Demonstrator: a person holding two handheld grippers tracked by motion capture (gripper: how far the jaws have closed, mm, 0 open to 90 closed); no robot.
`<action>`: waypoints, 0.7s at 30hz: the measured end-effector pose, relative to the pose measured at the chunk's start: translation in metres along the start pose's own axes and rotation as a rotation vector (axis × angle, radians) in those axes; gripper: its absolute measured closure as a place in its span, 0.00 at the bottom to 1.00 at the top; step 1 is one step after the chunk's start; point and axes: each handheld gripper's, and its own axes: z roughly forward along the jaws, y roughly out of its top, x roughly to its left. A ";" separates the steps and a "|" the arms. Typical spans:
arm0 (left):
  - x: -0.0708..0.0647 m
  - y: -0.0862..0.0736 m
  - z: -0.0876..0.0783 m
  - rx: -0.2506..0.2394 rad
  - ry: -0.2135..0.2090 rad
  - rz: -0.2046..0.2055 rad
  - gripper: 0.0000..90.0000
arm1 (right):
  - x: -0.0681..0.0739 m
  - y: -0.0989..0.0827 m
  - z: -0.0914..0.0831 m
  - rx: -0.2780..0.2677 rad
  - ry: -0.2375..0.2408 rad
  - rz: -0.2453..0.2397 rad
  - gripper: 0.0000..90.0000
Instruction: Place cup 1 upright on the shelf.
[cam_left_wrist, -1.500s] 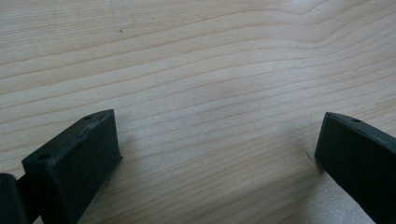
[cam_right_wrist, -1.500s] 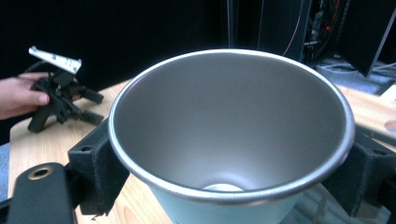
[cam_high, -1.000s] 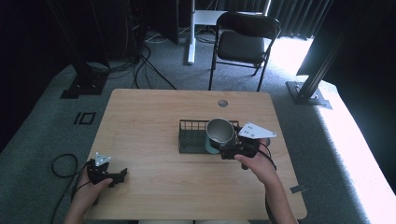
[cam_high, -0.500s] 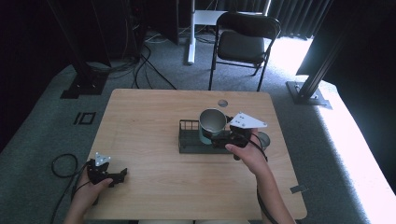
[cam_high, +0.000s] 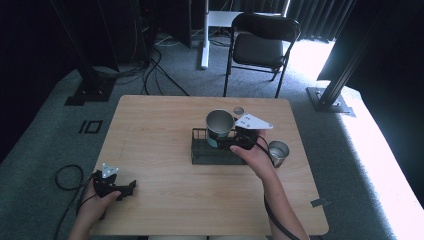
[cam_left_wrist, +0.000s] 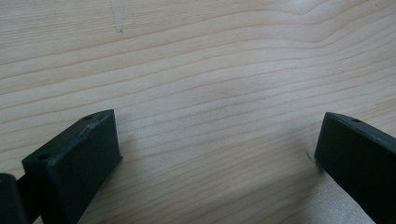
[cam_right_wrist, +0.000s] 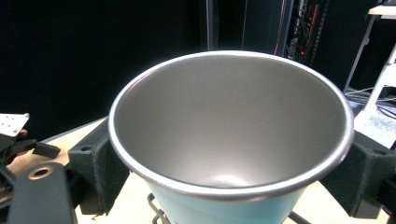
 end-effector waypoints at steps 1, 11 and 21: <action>0.000 0.000 0.000 0.000 0.000 0.000 0.01 | 0.000 0.000 0.003 -0.003 -0.004 0.000 0.14; 0.000 0.000 0.000 0.000 0.001 0.000 0.01 | 0.001 -0.008 0.029 0.014 -0.030 0.005 0.14; 0.000 0.000 0.000 0.001 0.000 0.001 0.01 | 0.005 -0.024 0.054 0.055 -0.036 0.011 0.14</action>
